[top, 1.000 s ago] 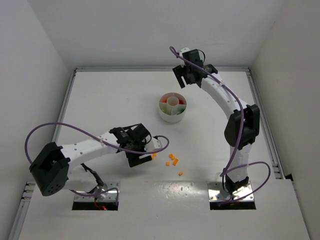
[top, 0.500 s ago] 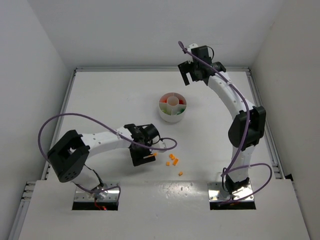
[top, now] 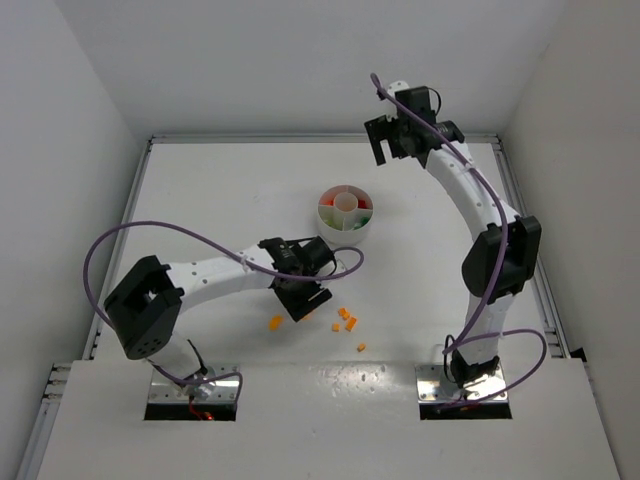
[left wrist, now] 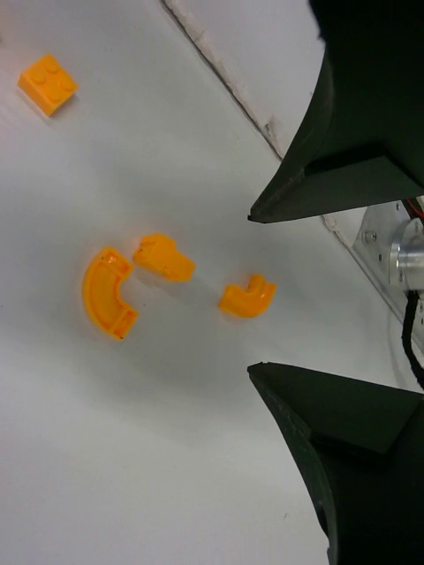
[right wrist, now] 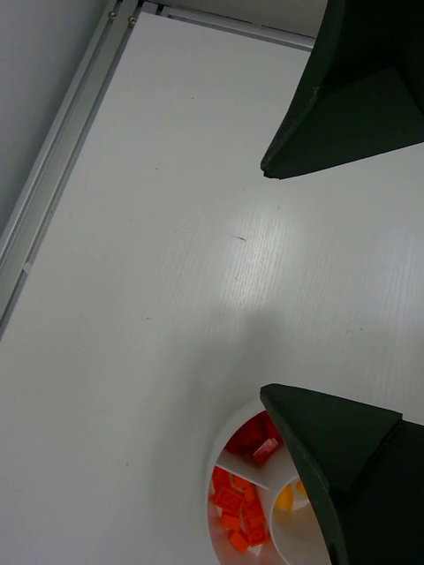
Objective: Sort the legos into containers by color
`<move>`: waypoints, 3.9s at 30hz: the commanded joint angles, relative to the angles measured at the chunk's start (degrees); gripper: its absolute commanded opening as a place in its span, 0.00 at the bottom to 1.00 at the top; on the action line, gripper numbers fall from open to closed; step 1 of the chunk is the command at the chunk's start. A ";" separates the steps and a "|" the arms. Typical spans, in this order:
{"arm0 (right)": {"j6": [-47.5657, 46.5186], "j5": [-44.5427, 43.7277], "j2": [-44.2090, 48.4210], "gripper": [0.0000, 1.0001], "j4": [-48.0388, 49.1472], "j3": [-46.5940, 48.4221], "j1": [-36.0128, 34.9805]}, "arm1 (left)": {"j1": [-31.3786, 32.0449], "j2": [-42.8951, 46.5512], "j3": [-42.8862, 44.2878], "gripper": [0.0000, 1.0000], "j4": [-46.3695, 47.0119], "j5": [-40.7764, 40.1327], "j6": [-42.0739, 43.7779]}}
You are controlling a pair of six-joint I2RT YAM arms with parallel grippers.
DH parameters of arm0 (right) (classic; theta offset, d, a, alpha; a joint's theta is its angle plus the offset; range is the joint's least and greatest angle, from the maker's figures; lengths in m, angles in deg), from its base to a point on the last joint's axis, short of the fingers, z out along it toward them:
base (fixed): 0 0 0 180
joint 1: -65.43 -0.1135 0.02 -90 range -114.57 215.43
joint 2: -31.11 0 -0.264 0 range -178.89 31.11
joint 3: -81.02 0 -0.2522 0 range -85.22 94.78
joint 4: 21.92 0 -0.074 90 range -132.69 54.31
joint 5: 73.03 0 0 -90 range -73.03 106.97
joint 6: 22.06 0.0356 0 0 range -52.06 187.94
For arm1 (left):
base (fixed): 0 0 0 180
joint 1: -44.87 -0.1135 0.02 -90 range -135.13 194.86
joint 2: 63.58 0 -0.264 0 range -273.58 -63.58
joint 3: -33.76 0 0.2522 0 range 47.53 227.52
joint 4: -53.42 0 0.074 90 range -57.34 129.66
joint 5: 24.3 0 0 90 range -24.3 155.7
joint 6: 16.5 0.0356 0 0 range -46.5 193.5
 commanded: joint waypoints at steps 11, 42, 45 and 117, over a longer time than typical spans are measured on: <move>-3.16 -1.52 6.32 1.00 2.54 -2.87 1.75 | 1.32 -0.70 -1.89 0.60 0.01 -10.02 -16.27; -3.16 6.12 -0.11 1.00 -1.45 2.42 2.80 | -5.17 -3.16 -7.25 0.56 -2.89 2.11 -14.70; -3.16 6.12 -1.16 1.00 -2.50 2.95 2.80 | -6.23 -4.91 -7.78 0.56 -2.89 2.11 -14.70; -4.74 8.32 -0.12 0.99 -4.61 2.87 1.22 | -5.44 14.31 -1.19 0.00 10.55 2.82 -10.74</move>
